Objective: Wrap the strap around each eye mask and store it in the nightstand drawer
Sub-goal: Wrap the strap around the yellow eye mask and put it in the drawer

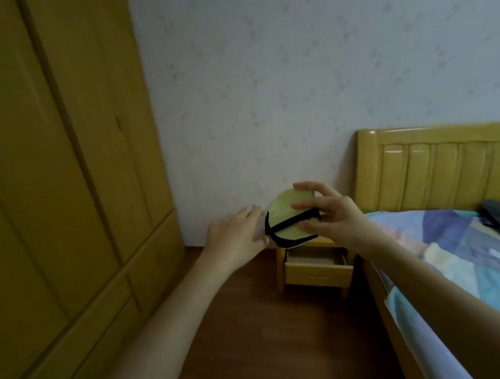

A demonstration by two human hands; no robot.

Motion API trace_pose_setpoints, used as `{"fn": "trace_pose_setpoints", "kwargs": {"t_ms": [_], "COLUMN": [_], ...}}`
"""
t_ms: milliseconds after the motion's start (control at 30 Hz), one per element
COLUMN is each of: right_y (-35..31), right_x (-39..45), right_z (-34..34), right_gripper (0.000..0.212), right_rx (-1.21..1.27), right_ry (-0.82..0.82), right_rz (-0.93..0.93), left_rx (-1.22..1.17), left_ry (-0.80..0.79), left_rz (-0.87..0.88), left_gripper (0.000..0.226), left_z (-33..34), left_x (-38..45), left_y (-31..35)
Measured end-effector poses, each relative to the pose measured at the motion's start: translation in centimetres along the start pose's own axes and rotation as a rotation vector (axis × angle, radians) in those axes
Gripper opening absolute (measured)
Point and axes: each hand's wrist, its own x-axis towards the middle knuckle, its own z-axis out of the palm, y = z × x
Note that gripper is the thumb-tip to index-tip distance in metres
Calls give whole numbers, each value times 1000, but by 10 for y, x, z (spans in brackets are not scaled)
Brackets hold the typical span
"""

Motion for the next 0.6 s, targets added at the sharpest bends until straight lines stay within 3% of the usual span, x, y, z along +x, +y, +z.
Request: {"fn": "trace_pose_setpoints", "kwargs": {"t_ms": [333,467,600], "right_y": [152,237,333], "right_x": [115,167,222], "right_z": [-38,-63,-80], "right_gripper": [32,31,31], "right_rx": [14,8,11], "right_ry": [88,90,58], "right_rz": [147,190,245], "left_rx": [-244,-385,-374], "left_ry": [-155,-233,-290], "left_rz": [50,35,-4], "left_gripper": [54,57,58], "left_z": [114,178,250], "left_x": [206,290,367], "left_y": [-25,-25,-28]}}
